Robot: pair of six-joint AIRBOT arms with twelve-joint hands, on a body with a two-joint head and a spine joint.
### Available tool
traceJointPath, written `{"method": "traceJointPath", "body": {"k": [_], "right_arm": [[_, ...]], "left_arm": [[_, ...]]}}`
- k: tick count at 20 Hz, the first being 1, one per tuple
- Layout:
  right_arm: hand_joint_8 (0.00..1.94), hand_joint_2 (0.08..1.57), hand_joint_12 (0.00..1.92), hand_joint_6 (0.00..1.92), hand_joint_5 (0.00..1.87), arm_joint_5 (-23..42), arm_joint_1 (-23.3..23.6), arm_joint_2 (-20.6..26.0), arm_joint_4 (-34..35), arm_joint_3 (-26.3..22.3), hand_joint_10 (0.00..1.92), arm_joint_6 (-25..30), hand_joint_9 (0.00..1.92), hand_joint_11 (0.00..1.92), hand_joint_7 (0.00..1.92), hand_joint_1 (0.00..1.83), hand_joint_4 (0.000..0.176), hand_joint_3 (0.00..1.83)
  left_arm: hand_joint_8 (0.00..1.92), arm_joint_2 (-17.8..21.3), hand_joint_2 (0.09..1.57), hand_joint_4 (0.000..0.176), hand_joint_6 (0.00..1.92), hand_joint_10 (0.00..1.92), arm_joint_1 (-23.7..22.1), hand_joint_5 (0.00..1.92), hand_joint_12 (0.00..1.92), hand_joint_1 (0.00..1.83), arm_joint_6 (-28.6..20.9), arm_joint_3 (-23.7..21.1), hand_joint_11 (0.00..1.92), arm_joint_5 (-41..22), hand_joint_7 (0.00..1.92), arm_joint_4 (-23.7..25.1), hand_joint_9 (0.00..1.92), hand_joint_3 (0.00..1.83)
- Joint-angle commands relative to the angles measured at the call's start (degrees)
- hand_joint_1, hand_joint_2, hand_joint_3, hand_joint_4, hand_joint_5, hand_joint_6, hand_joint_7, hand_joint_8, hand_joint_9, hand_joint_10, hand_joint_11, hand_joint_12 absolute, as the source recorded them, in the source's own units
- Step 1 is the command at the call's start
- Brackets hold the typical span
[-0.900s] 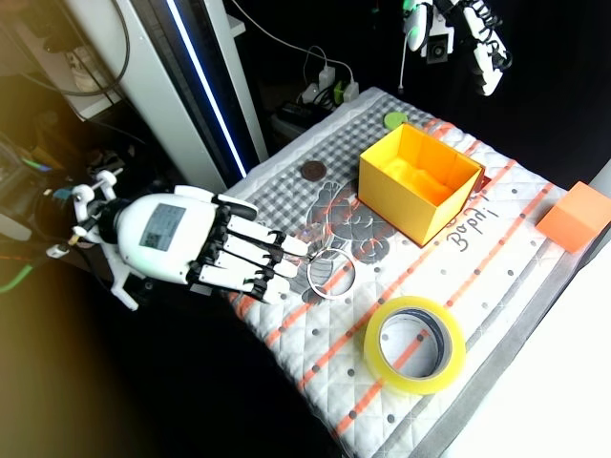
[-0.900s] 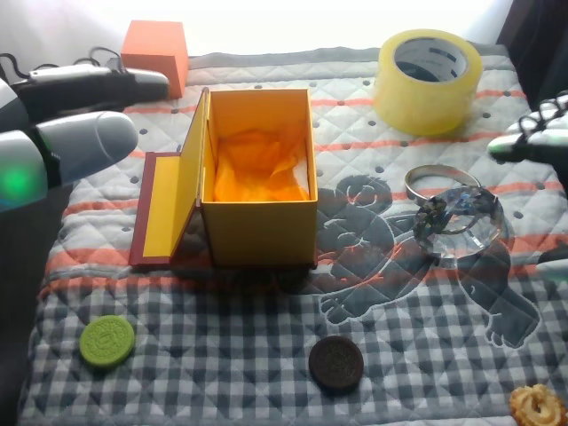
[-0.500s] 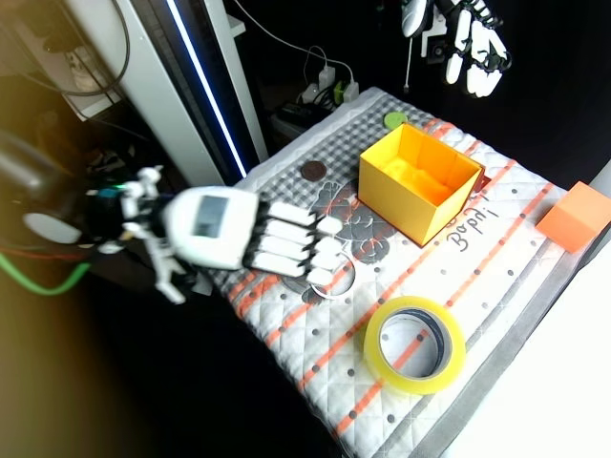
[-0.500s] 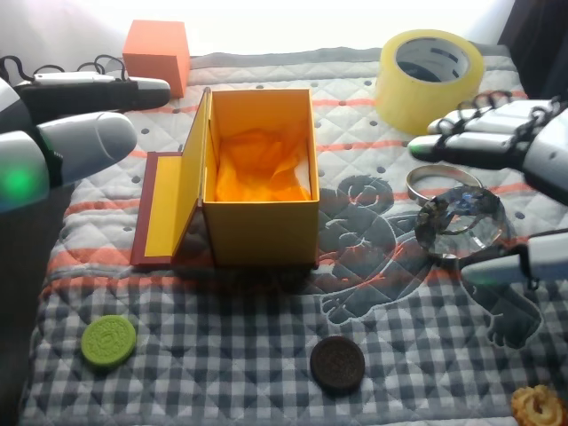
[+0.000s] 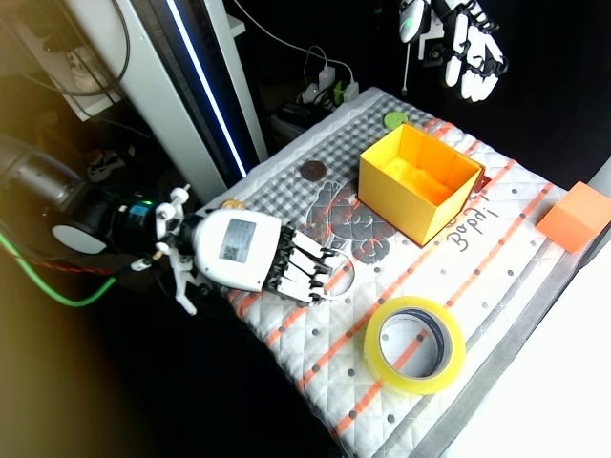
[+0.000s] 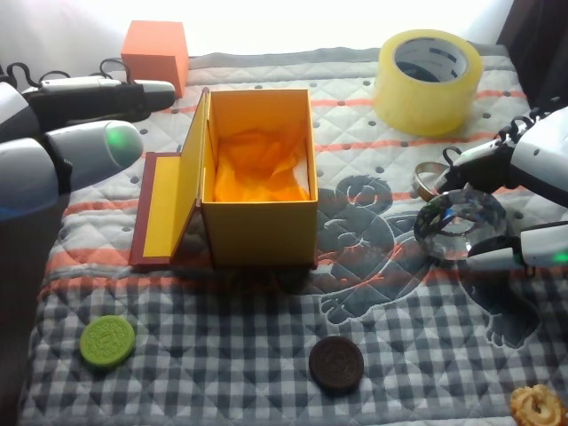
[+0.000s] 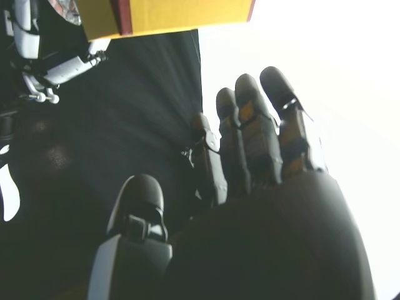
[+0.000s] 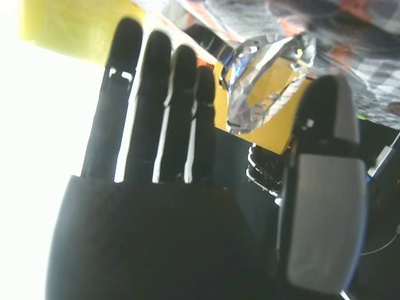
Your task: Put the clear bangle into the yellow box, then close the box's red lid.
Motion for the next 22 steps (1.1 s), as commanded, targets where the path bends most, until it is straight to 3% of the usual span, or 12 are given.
{"method": "traceJointPath", "body": {"k": [1,2,4,8,10,11,12,13,14,16,19,22], "right_arm": [[0.79,1.11,0.9,1.08,0.86,5.3,0.52,-0.23,0.37,0.2,0.56,0.19,1.05,0.84,1.12,1.27,0.0,0.0],[0.84,1.12,0.92,1.12,0.87,5.31,0.52,-0.45,0.55,0.27,0.28,0.19,1.1,0.79,1.09,1.24,0.0,0.0],[0.79,1.11,0.9,1.13,0.91,5.3,0.52,-0.78,0.82,0.37,0.09,0.19,1.17,0.81,1.08,1.23,0.0,0.0],[0.9,1.11,1.17,1.01,0.91,5.42,0.59,-0.9,0.94,0.49,0.06,0.22,1.31,0.76,1.09,1.24,0.0,0.0],[0.83,1.1,1.11,0.97,0.93,6.92,0.75,-0.58,0.93,0.44,0.07,1.19,1.37,0.88,1.14,1.25,0.0,0.0],[0.86,1.11,1.03,1.01,0.91,8.29,0.75,-0.26,0.87,0.34,0.05,2.12,1.35,0.9,1.12,1.24,0.0,0.0],[0.97,1.1,1.12,0.86,0.98,10.13,0.75,0.19,0.75,0.13,0.04,3.17,1.34,0.85,1.07,1.24,0.0,0.0],[1.23,1.12,1.57,0.74,0.98,12.07,0.81,0.63,0.58,-0.19,0.52,3.91,1.26,0.75,0.97,1.25,0.0,0.03],[1.18,1.11,1.62,0.72,0.98,13.28,1.02,0.91,0.47,-0.43,0.84,4.18,1.12,0.77,1.01,1.26,0.0,0.02],[1.14,1.12,1.46,0.75,0.96,15.88,1.68,1.2,0.09,-0.89,0.85,4.65,1.06,0.75,1.03,1.26,0.0,0.0],[0.97,1.11,1.01,0.89,0.95,18.07,2.97,1.21,-0.64,-1.34,0.25,5.13,1.24,0.94,1.08,1.24,0.0,0.0],[0.77,1.1,0.7,1.0,0.93,20.01,5.29,1.2,-1.88,-1.59,0.05,5.18,1.34,1.08,1.15,1.24,0.0,0.0]], "left_arm": [[0.0,-0.08,1.28,0.156,0.0,0.01,-0.75,0.45,0.87,0.04,-0.13,0.17,0.0,-6.05,0.46,-0.39,0.44,0.0],[0.0,-0.08,1.29,0.152,0.0,0.01,-0.74,0.44,0.89,0.02,-0.13,0.16,0.0,-6.09,0.46,-0.39,0.44,0.0],[0.0,-0.28,1.28,0.162,0.0,0.01,-0.74,0.44,0.9,0.0,-0.13,0.15,0.0,-6.12,0.46,-0.4,0.46,0.0],[0.0,-0.71,1.27,0.166,0.0,0.0,-0.74,0.4,0.81,0.0,-0.14,0.2,0.0,-6.35,0.43,-0.72,0.43,0.0],[0.0,-0.76,1.27,0.159,0.0,0.01,-0.66,0.43,0.84,0.0,-0.14,0.2,0.0,-6.47,0.45,-0.97,0.45,0.0],[0.0,-0.77,1.27,0.15,0.0,0.0,-0.65,0.43,0.88,0.0,-0.14,0.2,0.0,-6.48,0.45,-1.04,0.45,0.0],[0.0,-0.79,1.27,0.153,0.0,0.0,-0.65,0.43,0.89,0.0,-0.14,0.2,0.0,-6.56,0.44,-1.08,0.45,0.0],[0.0,-0.8,1.28,0.151,0.0,0.0,-0.65,0.43,0.9,0.0,-0.14,0.17,0.0,-6.69,0.44,-1.13,0.45,0.0],[0.0,-0.81,1.28,0.152,0.01,0.0,-0.63,0.44,0.91,0.0,-0.14,0.15,0.02,-6.72,0.45,-1.14,0.46,0.0],[0.0,-0.83,1.3,0.144,0.0,0.0,-0.54,0.45,0.95,0.0,-0.14,0.15,0.0,-6.83,0.42,-1.28,0.44,0.0],[0.0,-0.8,1.3,0.146,0.0,0.0,-0.36,0.45,0.98,0.0,-0.16,0.03,0.0,-7.37,0.43,-1.61,0.46,0.0],[0.0,-0.84,1.29,0.134,0.0,0.0,-0.33,0.47,1.0,0.0,-0.16,0.09,0.0,-7.61,0.46,-1.73,0.46,0.0]]}}
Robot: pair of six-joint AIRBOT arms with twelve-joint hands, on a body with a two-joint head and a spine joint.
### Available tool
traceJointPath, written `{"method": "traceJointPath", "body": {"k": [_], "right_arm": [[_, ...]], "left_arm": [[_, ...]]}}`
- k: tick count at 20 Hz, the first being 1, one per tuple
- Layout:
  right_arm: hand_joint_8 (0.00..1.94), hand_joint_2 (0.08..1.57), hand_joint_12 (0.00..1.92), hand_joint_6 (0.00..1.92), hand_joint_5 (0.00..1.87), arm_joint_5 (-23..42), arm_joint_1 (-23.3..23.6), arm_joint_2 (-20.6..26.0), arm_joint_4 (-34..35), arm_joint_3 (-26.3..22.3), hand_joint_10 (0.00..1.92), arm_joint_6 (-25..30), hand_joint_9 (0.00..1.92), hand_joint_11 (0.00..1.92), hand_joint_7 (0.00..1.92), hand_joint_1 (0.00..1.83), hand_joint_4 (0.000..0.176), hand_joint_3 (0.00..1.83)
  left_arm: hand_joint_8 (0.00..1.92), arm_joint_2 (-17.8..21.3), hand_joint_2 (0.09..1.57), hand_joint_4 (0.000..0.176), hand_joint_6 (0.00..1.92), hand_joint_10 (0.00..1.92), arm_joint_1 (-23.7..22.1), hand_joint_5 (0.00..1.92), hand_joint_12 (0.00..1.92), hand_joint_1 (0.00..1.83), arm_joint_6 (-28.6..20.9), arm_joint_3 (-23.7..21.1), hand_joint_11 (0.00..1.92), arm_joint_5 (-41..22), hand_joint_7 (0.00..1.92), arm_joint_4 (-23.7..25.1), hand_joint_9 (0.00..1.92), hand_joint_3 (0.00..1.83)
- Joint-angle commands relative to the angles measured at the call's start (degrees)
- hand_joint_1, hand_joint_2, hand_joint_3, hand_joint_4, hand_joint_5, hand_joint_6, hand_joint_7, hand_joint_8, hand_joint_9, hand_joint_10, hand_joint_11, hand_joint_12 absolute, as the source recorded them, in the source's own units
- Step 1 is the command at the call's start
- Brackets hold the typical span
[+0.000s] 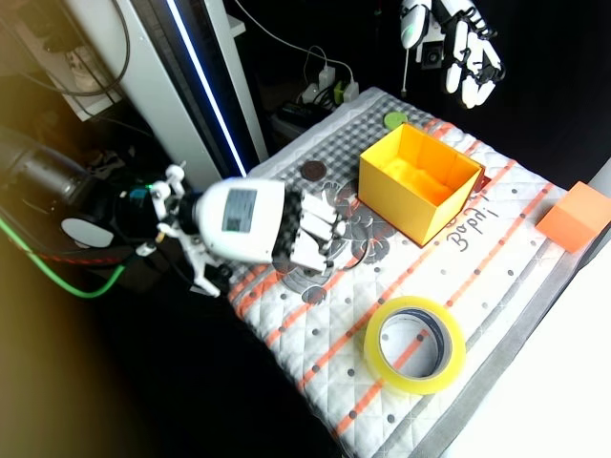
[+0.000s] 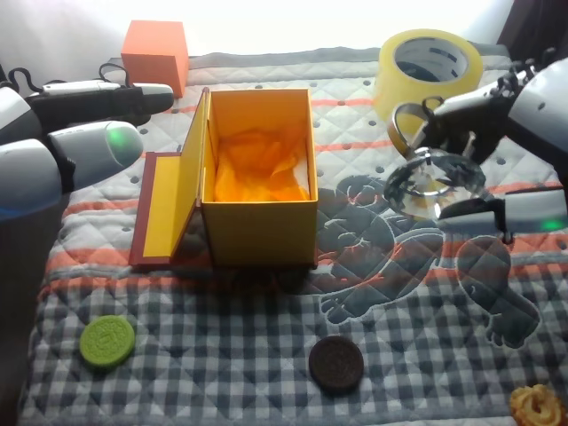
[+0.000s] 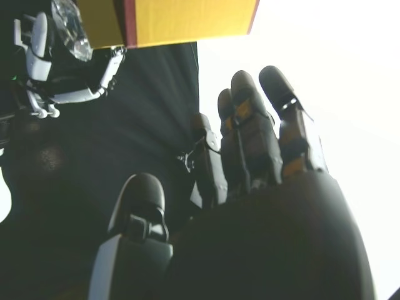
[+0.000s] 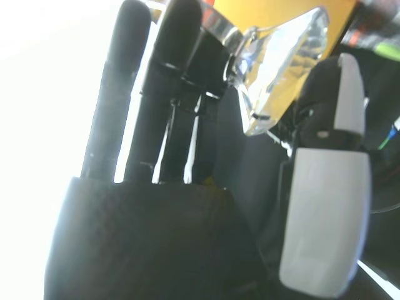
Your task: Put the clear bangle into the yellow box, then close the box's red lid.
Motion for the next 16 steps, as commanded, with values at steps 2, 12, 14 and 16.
{"method": "traceJointPath", "body": {"k": [2,12,14,16], "right_arm": [[0.78,1.11,0.54,1.05,0.88,10.31,3.88,-0.1,-0.05,-0.03,0.01,0.83,1.37,1.17,1.15,1.25,0.0,0.0],[0.54,1.04,1.11,0.6,1.12,7.21,14.41,-8.5,-2.29,2.91,0.03,0.65,1.49,1.02,1.31,1.27,0.0,0.0],[0.54,1.05,1.06,0.78,1.01,5.99,15.87,-10.47,-2.87,3.61,0.02,0.53,1.49,1.04,1.31,1.29,0.0,0.0],[0.54,1.06,0.91,0.9,0.97,4.3,16.83,-12.33,-3.17,4.27,0.01,0.14,1.49,1.18,1.3,1.28,0.0,0.0]], "left_arm": [[0.0,-0.14,1.3,0.126,0.0,0.0,-0.47,0.48,1.01,0.0,-0.15,0.15,0.0,-7.94,0.45,-0.31,0.46,0.0],[0.01,-1.03,1.3,0.106,0.01,0.01,-0.53,0.51,0.97,0.01,-0.15,1.13,0.0,-9.45,0.51,-2.34,0.52,0.0],[0.01,-1.32,1.29,0.093,0.02,0.01,-0.55,0.56,0.97,0.08,-0.15,1.45,0.0,-9.32,0.54,-2.59,0.54,0.0],[0.0,-1.57,1.29,0.093,0.0,0.0,-0.56,0.56,0.9,0.09,-0.16,1.69,0.0,-9.28,0.53,-2.92,0.54,0.0]]}}
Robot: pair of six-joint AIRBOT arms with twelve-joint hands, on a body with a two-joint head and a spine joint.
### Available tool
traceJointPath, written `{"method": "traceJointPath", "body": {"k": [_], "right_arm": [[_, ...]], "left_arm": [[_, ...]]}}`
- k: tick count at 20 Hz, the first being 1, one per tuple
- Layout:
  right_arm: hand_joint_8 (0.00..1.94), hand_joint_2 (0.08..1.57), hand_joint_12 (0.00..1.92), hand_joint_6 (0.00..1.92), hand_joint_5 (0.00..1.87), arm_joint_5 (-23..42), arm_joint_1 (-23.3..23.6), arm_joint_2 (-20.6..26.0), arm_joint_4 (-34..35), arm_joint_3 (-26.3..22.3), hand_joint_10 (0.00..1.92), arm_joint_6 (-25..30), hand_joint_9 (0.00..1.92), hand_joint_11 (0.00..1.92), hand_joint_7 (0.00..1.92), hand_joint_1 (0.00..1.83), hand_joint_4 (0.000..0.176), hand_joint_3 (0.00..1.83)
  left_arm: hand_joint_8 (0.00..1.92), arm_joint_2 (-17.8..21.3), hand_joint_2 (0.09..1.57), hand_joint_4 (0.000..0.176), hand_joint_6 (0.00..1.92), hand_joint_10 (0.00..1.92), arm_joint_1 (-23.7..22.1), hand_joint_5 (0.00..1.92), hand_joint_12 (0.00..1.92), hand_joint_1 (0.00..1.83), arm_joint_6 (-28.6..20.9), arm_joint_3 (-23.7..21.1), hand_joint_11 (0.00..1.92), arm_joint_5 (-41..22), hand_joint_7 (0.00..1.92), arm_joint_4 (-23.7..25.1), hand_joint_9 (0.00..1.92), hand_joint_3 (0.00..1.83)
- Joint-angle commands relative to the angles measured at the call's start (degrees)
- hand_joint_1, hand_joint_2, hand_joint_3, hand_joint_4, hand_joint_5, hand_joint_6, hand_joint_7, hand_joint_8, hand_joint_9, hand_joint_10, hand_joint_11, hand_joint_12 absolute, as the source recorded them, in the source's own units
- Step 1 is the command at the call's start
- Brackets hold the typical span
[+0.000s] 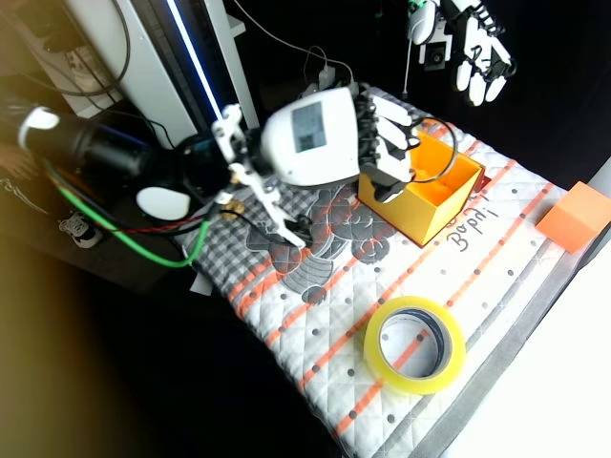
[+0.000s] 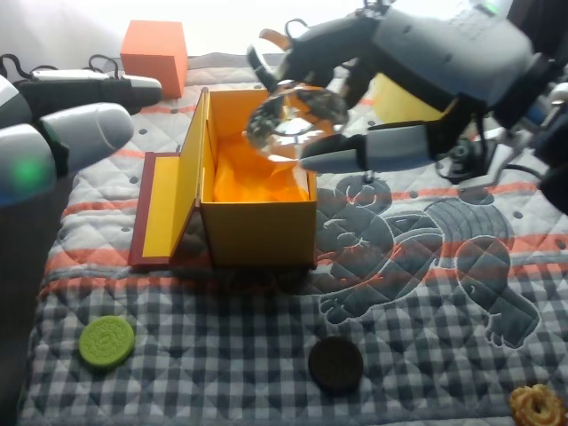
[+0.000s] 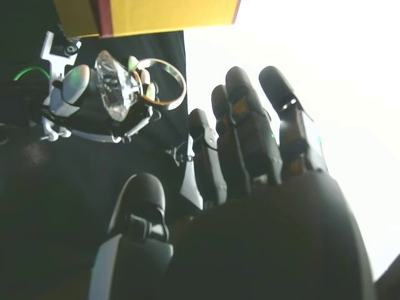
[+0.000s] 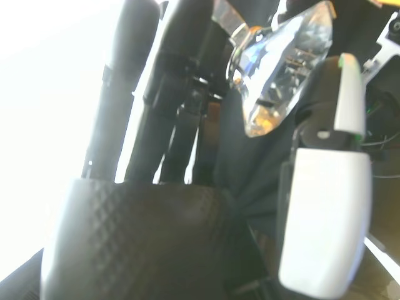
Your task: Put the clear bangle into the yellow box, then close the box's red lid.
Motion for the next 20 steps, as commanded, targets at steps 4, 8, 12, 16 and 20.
{"method": "traceJointPath", "body": {"k": [4,8,12,16,20], "right_arm": [[0.6,1.07,0.85,0.92,0.97,6.48,1.18,-2.14,1.28,1.13,0.0,0.43,1.44,1.15,1.25,1.26,0.0,0.0],[0.38,1.11,1.13,0.95,1.0,5.48,1.17,-2.45,2.08,1.44,0.0,0.38,0.96,0.46,0.86,1.08,0.085,0.0],[0.0,0.95,0.84,0.0,0.39,5.14,1.17,-2.58,2.23,1.61,0.0,0.36,0.38,0.01,0.47,0.6,0.077,0.0],[0.0,1.01,0.81,0.0,0.07,5.09,1.17,-2.56,2.46,1.63,0.0,0.34,0.2,0.0,0.21,0.28,0.075,0.01],[0.0,1.05,0.78,0.0,0.01,5.98,1.17,-2.54,2.64,1.11,0.0,0.34,0.2,0.0,0.17,0.06,0.086,0.01]], "left_arm": [[0.0,-0.46,1.3,0.096,0.0,0.0,-0.63,0.53,0.83,0.01,-0.24,0.5,0.0,-6.49,0.51,-0.05,0.51,0.0],[0.0,-0.46,1.31,0.095,0.0,0.0,-0.7,0.53,0.88,0.03,-0.25,0.51,0.0,-6.29,0.52,-0.11,0.53,0.0],[0.0,-0.47,1.32,0.096,0.0,0.01,-0.7,0.54,0.88,0.06,-0.26,0.58,0.02,-6.14,0.53,-0.23,0.55,0.0],[0.0,-0.45,1.33,0.099,0.0,0.0,-0.79,0.51,0.85,0.0,-0.26,0.57,0.01,-6.14,0.49,-0.23,0.54,0.01],[0.0,0.03,1.33,0.097,0.0,0.0,-0.78,0.51,0.81,0.01,-1.68,-0.12,0.0,-6.21,0.49,1.39,0.51,0.0]]}}
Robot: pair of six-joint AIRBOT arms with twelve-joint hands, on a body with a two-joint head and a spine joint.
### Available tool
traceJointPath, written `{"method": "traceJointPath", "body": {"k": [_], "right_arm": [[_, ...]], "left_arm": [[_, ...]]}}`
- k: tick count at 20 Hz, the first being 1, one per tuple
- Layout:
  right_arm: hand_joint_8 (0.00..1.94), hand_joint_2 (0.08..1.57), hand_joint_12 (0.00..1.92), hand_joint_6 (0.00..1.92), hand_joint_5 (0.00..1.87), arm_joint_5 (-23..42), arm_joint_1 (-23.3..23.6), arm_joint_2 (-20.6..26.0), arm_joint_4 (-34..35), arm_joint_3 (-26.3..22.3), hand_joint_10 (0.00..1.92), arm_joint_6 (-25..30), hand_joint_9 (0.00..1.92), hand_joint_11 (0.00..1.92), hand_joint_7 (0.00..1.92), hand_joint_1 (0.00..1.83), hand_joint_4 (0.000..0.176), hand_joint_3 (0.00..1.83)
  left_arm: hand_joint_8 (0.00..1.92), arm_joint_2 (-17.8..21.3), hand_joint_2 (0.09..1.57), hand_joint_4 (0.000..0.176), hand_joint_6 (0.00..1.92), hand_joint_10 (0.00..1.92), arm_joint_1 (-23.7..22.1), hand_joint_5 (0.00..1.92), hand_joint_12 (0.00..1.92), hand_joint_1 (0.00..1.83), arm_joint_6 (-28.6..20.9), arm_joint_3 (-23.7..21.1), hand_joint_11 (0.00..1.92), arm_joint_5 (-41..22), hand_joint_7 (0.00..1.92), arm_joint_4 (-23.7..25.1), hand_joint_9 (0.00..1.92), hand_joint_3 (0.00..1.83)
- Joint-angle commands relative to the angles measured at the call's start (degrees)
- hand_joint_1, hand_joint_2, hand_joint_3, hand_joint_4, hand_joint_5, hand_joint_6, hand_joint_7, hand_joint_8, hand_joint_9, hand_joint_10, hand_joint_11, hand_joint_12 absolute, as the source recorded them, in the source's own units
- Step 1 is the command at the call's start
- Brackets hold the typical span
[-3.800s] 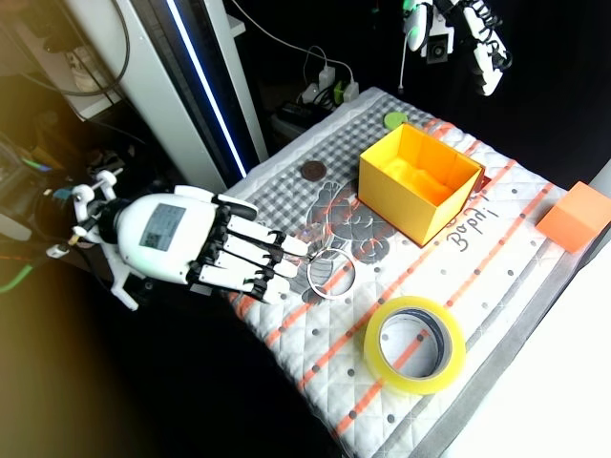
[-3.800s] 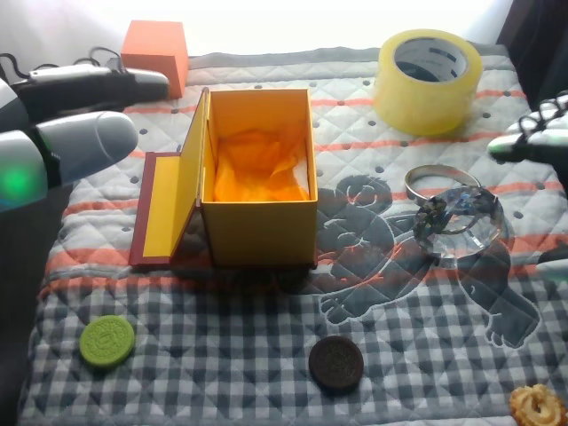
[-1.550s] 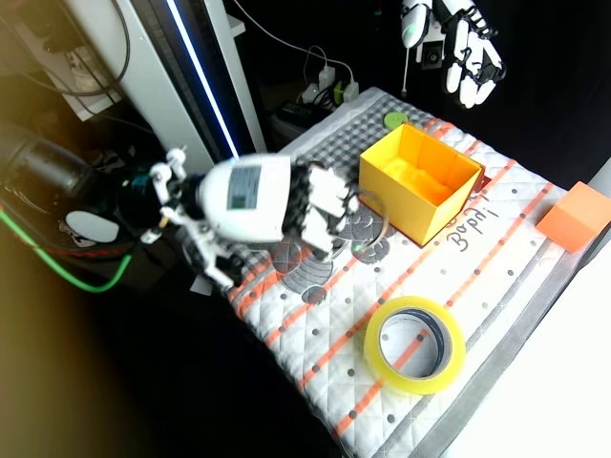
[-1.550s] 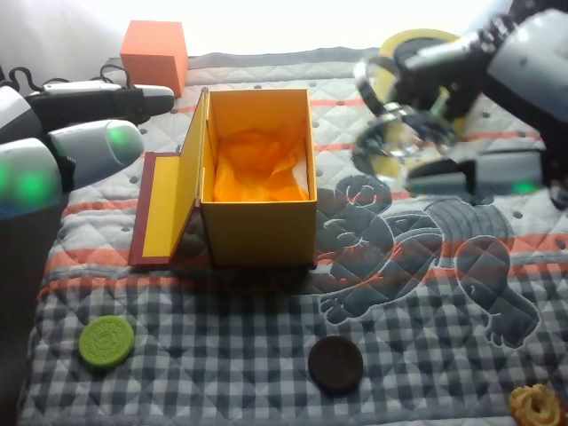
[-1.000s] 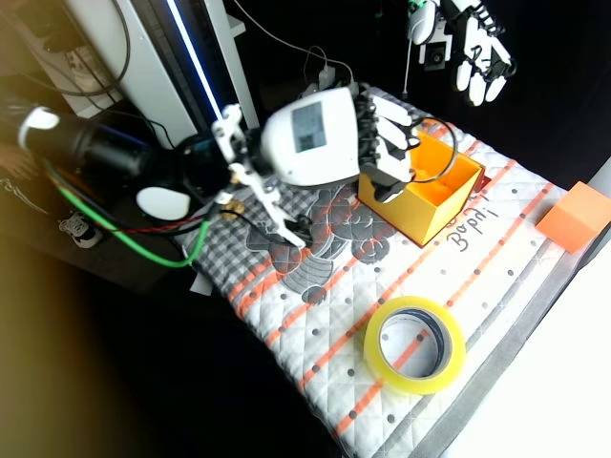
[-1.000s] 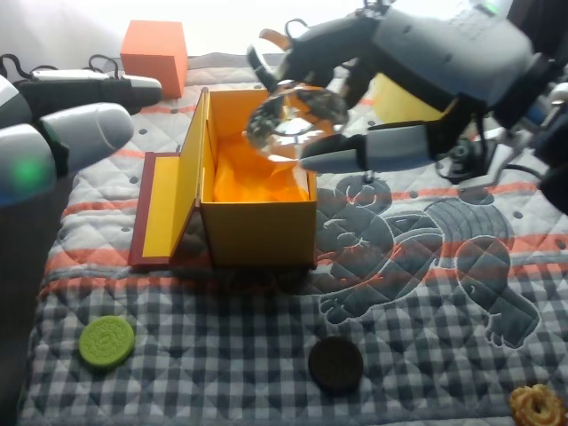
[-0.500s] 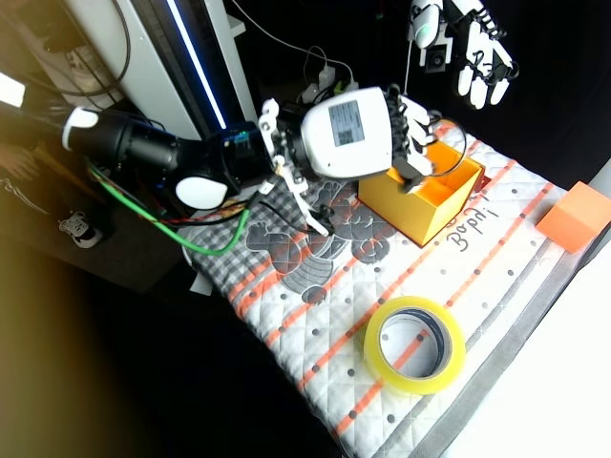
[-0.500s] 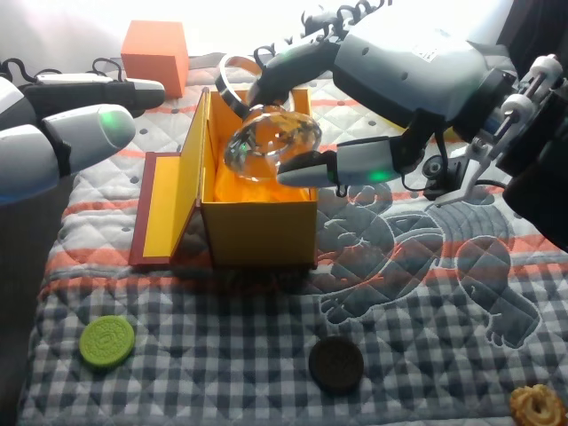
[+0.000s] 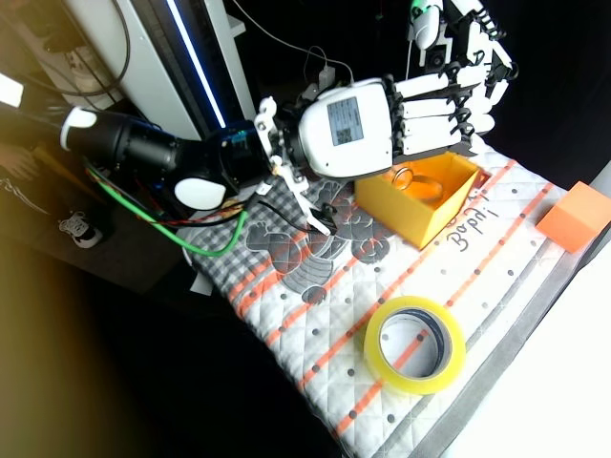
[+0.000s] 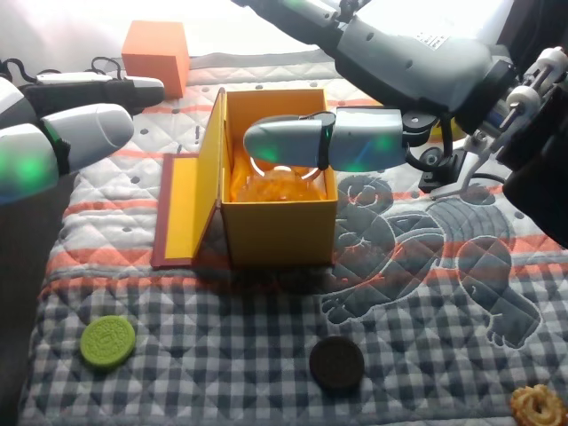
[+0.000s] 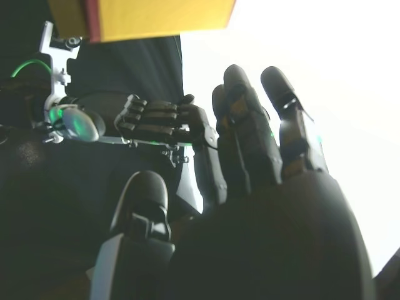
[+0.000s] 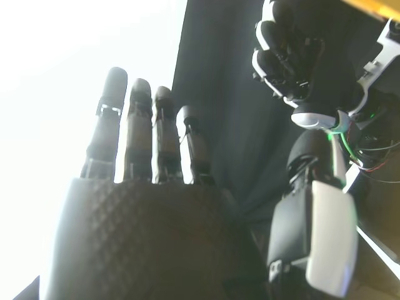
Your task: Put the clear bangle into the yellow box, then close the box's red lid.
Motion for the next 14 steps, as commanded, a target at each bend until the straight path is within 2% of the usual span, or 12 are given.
{"method": "traceJointPath", "body": {"k": [1,2,3,4,5,6,8,9,10,11,12,14], "right_arm": [[0.0,1.08,0.89,0.0,0.02,9.36,0.35,1.84,0.47,-0.91,0.01,0.33,0.24,0.0,0.18,0.01,0.085,0.01],[0.01,1.09,0.88,0.0,0.03,10.56,-0.24,3.53,0.47,-1.74,0.01,0.33,0.26,0.0,0.21,0.0,0.067,0.01],[0.01,1.08,0.76,0.01,0.07,11.64,-0.79,4.69,0.53,-2.29,0.01,0.33,0.22,0.0,0.23,0.01,0.055,0.0],[0.01,1.05,0.43,0.01,0.07,13.86,-2.2,6.66,1.51,-3.16,0.02,0.33,0.11,0.0,0.17,0.0,0.068,0.0],[0.0,1.05,0.19,0.0,0.07,16.38,-3.59,8.24,2.64,-3.87,0.02,0.33,0.05,0.0,0.14,0.0,0.082,0.0],[0.0,1.13,0.01,0.0,0.06,18.63,-5.1,9.65,3.61,-4.61,0.0,0.33,0.0,0.0,0.14,0.0,0.086,0.02],[0.0,1.13,0.0,0.0,0.07,23.36,-8.3,11.94,5.52,-6.1,0.0,0.32,0.0,0.0,0.12,0.0,0.099,0.02],[0.01,1.12,0.25,0.02,0.09,25.53,-9.82,12.78,6.51,-6.77,0.0,0.3,0.1,0.01,0.15,0.07,0.088,0.0],[0.01,1.12,0.25,0.02,0.09,26.36,-10.53,12.92,6.97,-6.99,0.0,0.29,0.1,0.01,0.15,0.07,0.088,0.0],[0.0,1.11,0.03,0.01,0.09,26.86,-11.03,12.92,7.44,-7.07,0.0,0.28,0.02,0.0,0.13,0.1,0.073,0.0],[0.01,1.11,0.0,0.01,0.09,26.88,-11.11,12.76,7.62,-7.07,0.0,0.26,0.01,0.0,0.15,0.1,0.089,0.0],[0.01,1.13,0.0,0.01,0.11,26.86,-11.27,12.23,7.92,-6.97,0.0,0.25,0.01,0.0,0.15,0.11,0.09,0.0]], "left_arm": [[0.0,0.95,1.33,0.096,0.0,0.0,-0.64,0.52,0.84,0.03,-1.86,-0.61,0.0,-7.2,0.49,2.2,0.49,0.0],[0.0,1.74,1.33,0.091,0.0,0.0,-0.07,0.51,0.83,0.07,-3.75,-1.22,0.0,-7.73,0.5,3.91,0.5,0.0],[0.0,2.33,1.33,0.068,0.0,0.0,0.45,0.47,0.87,0.09,-5.47,-1.67,0.0,-8.11,0.5,5.41,0.5,0.0],[0.0,3.19,1.36,0.014,0.0,0.01,1.4,0.47,0.91,0.08,-7.95,-2.27,0.02,-8.52,0.52,7.26,0.53,0.0],[0.0,4.05,1.39,0.0,0.0,0.01,2.74,0.46,0.92,0.09,-11.31,-2.87,0.04,-8.82,0.52,9.55,0.54,0.01],[0.0,4.44,1.43,0.0,0.0,0.0,3.82,0.48,0.91,0.19,-14.51,-3.23,0.13,-8.92,0.56,11.6,0.54,0.0],[0.0,4.72,1.44,0.0,0.0,0.0,6.03,0.49,0.84,0.21,-21.48,-3.54,0.16,-8.75,0.56,15.75,0.54,0.0],[0.0,4.71,1.45,0.0,0.0,0.0,7.29,0.55,0.64,0.22,-26.09,-3.55,0.33,-8.59,0.63,17.99,0.61,0.0],[0.0,4.45,1.45,0.0,0.0,0.0,8.12,0.55,0.64,0.22,-28.35,-3.55,0.33,-8.51,0.63,19.14,0.61,0.0],[0.0,3.83,1.48,0.0,0.0,0.0,9.43,0.51,0.56,0.21,-30.79,-3.55,0.38,-8.93,0.6,20.19,0.59,0.0],[0.0,3.28,1.48,0.0,0.0,0.0,10.32,0.51,0.56,0.2,-31.37,-3.5,0.37,-9.24,0.58,20.27,0.58,0.0],[0.0,1.76,1.49,0.0,0.01,0.0,10.78,0.52,0.56,0.2,-32.12,-2.59,0.36,-7.69,0.57,20.96,0.58,0.01]]}}
